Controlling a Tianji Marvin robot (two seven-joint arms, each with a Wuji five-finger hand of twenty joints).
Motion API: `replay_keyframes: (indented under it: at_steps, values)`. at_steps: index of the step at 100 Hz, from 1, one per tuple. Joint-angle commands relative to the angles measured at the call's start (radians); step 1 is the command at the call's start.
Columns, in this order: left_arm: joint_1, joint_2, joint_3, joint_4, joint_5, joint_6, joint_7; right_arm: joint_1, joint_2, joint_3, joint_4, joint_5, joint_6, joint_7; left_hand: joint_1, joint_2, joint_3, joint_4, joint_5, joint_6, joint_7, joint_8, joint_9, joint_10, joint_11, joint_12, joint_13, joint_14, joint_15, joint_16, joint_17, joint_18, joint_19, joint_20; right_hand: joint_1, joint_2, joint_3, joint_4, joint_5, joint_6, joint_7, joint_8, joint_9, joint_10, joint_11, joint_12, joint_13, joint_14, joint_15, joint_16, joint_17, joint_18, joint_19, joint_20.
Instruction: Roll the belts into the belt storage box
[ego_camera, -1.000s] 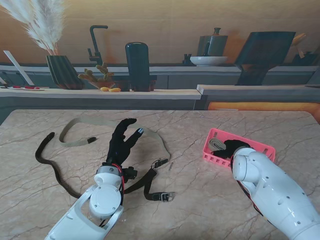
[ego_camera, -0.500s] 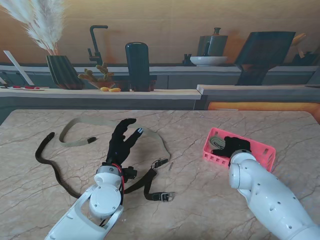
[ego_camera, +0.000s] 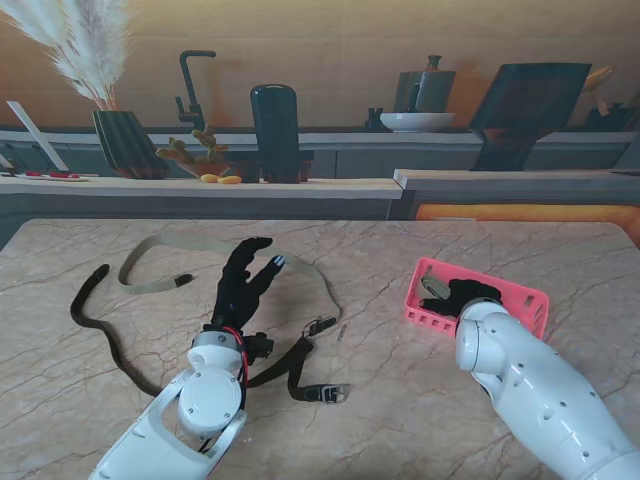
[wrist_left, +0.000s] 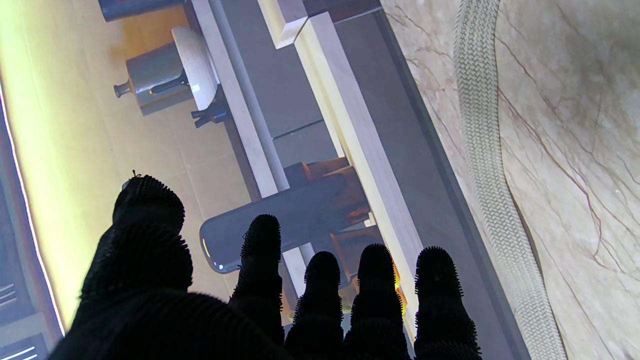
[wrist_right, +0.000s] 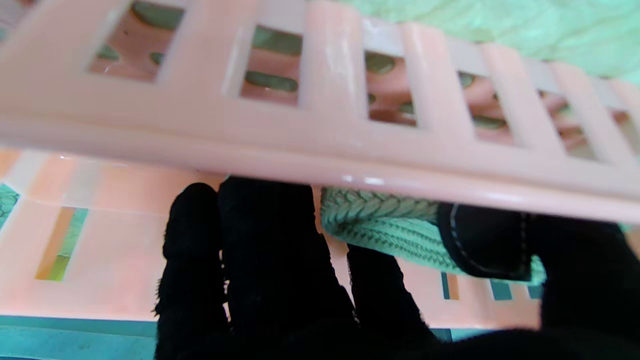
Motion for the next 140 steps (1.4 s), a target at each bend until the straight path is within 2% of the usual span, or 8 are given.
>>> replay_keyframes:
  at_steps: [1, 16, 32, 46, 66, 102, 121, 140]
  values:
    - [0.004, -0.006, 0.001, -0.001, -0.006, 0.002, -0.002, -0.010, -0.011, 0.010, -0.004, 0.013, -0.006, -0.024, 0.017, 0.045, -0.012, 0.026, 0.007, 0.000, 0.007, 0.012, 0.004, -0.001, 0.025, 0.011, 0.020, 0.000, 0.011, 0.017, -0.010, -0.003, 0.031, -0.008, 0.057, 0.021, 0.000, 0.022, 0.028, -0.014, -0.018, -0.007, -0.023, 0.046, -0.031, -0.031, -0.017, 0.060, -0.041, -0.027, -0.014, 0.017, -0.010, -0.018]
    - [0.003, -0.006, 0.001, 0.000, -0.006, 0.001, -0.001, -0.010, -0.022, 0.017, 0.015, 0.023, -0.025, -0.085, 0.021, 0.048, -0.011, 0.026, 0.007, 0.001, 0.008, 0.013, 0.005, -0.001, 0.030, 0.013, 0.023, 0.002, 0.014, 0.019, -0.010, -0.003, 0.040, -0.006, 0.111, -0.056, 0.015, 0.032, 0.027, 0.002, 0.022, 0.024, -0.043, 0.025, -0.031, -0.054, 0.016, 0.043, -0.049, -0.047, 0.024, 0.019, -0.020, -0.035]
    - [0.003, -0.007, 0.000, 0.001, -0.005, 0.003, 0.002, -0.006, -0.027, 0.010, 0.035, 0.013, -0.026, -0.129, 0.026, 0.052, -0.010, 0.027, 0.008, 0.001, 0.011, 0.014, 0.006, 0.000, 0.035, 0.015, 0.026, 0.001, 0.019, 0.022, -0.010, -0.004, 0.051, -0.004, -0.055, -0.144, 0.106, -0.012, -0.006, 0.001, 0.131, 0.097, -0.051, 0.006, 0.009, -0.055, 0.059, 0.014, -0.009, -0.051, 0.074, 0.026, 0.015, -0.044]
    - [0.004, -0.008, 0.000, 0.000, -0.008, 0.004, 0.003, -0.006, -0.028, 0.009, 0.030, 0.017, -0.014, -0.122, 0.027, 0.054, -0.010, 0.026, 0.008, 0.002, 0.014, 0.016, 0.007, 0.000, 0.041, 0.018, 0.031, 0.002, 0.024, 0.025, -0.011, -0.003, 0.058, -0.005, -0.012, -0.169, 0.110, -0.028, -0.024, -0.001, 0.165, 0.110, -0.058, 0.009, 0.018, -0.049, 0.069, 0.009, 0.004, -0.048, 0.085, 0.027, 0.028, -0.046]
    - [0.003, -0.008, 0.000, 0.000, -0.008, 0.003, 0.004, -0.013, -0.021, 0.015, 0.004, 0.018, 0.004, -0.073, 0.032, 0.054, -0.010, 0.026, 0.010, 0.003, 0.018, 0.017, 0.006, 0.002, 0.047, 0.021, 0.035, 0.005, 0.030, 0.028, -0.012, -0.002, 0.070, -0.004, -0.094, -0.076, 0.094, -0.023, -0.053, -0.021, 0.024, -0.003, -0.086, 0.019, -0.024, -0.061, 0.071, 0.024, -0.014, -0.059, 0.090, 0.057, 0.023, -0.058]
    - [0.003, -0.009, 0.000, 0.001, -0.008, 0.003, 0.008, -0.050, -0.026, 0.061, -0.040, 0.013, -0.002, -0.102, 0.036, 0.056, -0.009, 0.027, 0.012, 0.004, 0.022, 0.017, 0.007, 0.003, 0.054, 0.024, 0.042, 0.009, 0.038, 0.032, -0.013, 0.000, 0.085, -0.005, -0.093, -0.052, 0.091, -0.018, -0.018, -0.024, 0.002, -0.013, -0.094, 0.031, -0.048, -0.067, 0.079, 0.042, -0.041, -0.071, 0.092, 0.074, 0.012, -0.064]
    - [0.002, -0.009, 0.000, 0.001, -0.007, 0.002, 0.010, -0.068, -0.022, 0.081, -0.064, -0.007, -0.021, -0.089, 0.037, 0.058, -0.008, 0.027, 0.012, 0.004, 0.023, 0.017, 0.007, 0.002, 0.057, 0.024, 0.044, 0.008, 0.041, 0.034, -0.014, 0.000, 0.092, -0.005, -0.050, -0.078, 0.096, -0.009, 0.004, -0.015, 0.009, -0.005, -0.099, 0.027, -0.051, -0.069, 0.073, 0.039, -0.052, -0.076, 0.086, 0.075, 0.001, -0.070]
    - [0.003, -0.009, -0.001, 0.001, -0.006, 0.001, 0.011, -0.060, -0.038, 0.080, -0.032, 0.039, -0.059, -0.171, 0.038, 0.058, -0.009, 0.027, 0.013, 0.004, 0.023, 0.017, 0.008, 0.002, 0.059, 0.026, 0.046, 0.009, 0.043, 0.036, -0.014, 0.000, 0.097, -0.006, 0.272, -0.004, -0.082, 0.034, 0.100, -0.071, 0.110, 0.050, -0.074, 0.030, -0.017, -0.064, 0.094, 0.024, -0.032, -0.079, 0.094, 0.048, 0.006, -0.075]
